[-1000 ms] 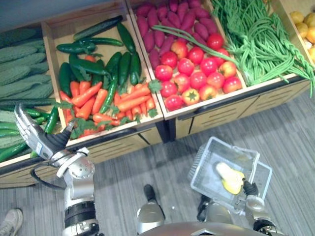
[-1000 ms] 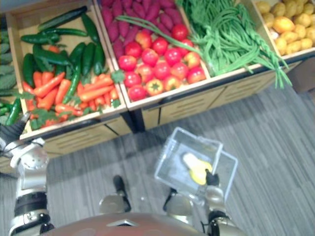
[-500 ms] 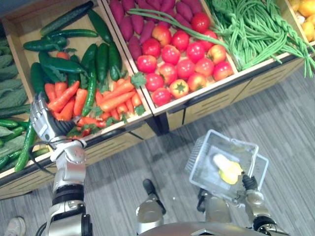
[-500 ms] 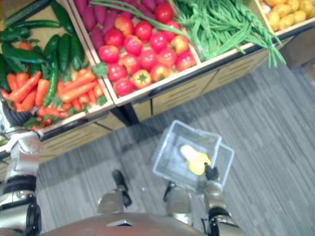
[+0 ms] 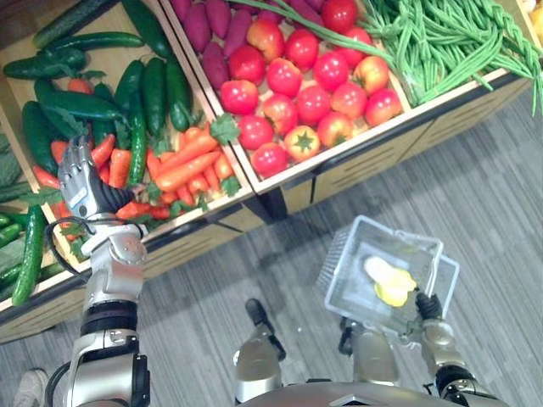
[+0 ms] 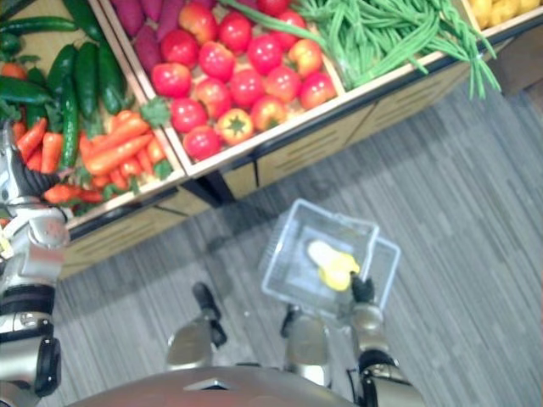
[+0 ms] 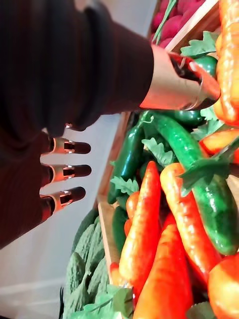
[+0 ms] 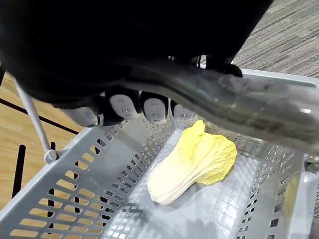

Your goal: Pick vegetable in the basket

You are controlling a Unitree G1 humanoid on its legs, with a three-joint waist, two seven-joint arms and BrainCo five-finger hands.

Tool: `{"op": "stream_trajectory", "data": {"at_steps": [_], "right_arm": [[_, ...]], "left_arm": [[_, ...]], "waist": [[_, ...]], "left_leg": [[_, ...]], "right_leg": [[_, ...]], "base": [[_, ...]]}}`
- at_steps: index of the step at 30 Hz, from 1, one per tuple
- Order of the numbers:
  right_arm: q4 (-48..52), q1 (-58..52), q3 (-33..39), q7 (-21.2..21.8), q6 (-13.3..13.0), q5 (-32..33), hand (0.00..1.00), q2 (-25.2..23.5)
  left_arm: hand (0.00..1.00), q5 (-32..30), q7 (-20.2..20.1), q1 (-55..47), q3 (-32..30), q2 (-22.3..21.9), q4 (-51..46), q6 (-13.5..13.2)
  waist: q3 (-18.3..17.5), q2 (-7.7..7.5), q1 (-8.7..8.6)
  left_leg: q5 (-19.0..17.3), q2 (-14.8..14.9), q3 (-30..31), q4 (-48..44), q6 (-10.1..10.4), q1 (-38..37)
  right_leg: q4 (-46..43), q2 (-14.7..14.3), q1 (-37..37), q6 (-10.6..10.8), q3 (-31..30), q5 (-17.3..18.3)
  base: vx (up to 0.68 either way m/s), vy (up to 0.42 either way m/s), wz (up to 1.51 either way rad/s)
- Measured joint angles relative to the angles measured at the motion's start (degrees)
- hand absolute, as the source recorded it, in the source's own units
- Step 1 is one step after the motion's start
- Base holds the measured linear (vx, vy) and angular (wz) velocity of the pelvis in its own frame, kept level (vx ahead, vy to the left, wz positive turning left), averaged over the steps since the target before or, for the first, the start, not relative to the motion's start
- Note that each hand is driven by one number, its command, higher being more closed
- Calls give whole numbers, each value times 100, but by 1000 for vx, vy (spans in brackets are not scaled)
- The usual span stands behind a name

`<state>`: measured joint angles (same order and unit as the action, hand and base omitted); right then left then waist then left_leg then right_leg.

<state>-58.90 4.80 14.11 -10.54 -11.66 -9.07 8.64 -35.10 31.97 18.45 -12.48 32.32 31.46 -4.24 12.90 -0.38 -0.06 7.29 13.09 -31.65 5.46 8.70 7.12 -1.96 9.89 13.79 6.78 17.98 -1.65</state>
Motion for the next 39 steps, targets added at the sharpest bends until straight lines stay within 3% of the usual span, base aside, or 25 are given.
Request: {"op": "stream_trajectory", "data": {"at_steps": [27, 28, 39], "right_arm": [[178, 208, -174, 94, -30, -2, 100, 57], [177, 222, -175, 96, -27, -2, 100, 67], [181, 295, -284, 97, -28, -1, 100, 163]], "left_arm": [[0, -213, -364, 28, 550, 93, 188, -52], [100, -214, -364, 23, 550, 93, 188, -54], [100, -221, -370, 244, 470, 189, 24, -8]], "waist": [[316, -73, -124], [321, -72, -121], [419, -73, -114]], "left_leg": [[-26, -23, -282, -2, 31, 30], [-46, -21, -312, -2, 47, 30], [-129, -25, -440, -3, 16, 26]], "right_leg": [[-19, -5, 273, -21, -323, -45], [-31, -11, 302, -21, -356, -45], [-43, -32, 381, -12, -577, -50]], "base": [[1, -15, -5], [-2, -14, -9], [5, -11, -5]]}}
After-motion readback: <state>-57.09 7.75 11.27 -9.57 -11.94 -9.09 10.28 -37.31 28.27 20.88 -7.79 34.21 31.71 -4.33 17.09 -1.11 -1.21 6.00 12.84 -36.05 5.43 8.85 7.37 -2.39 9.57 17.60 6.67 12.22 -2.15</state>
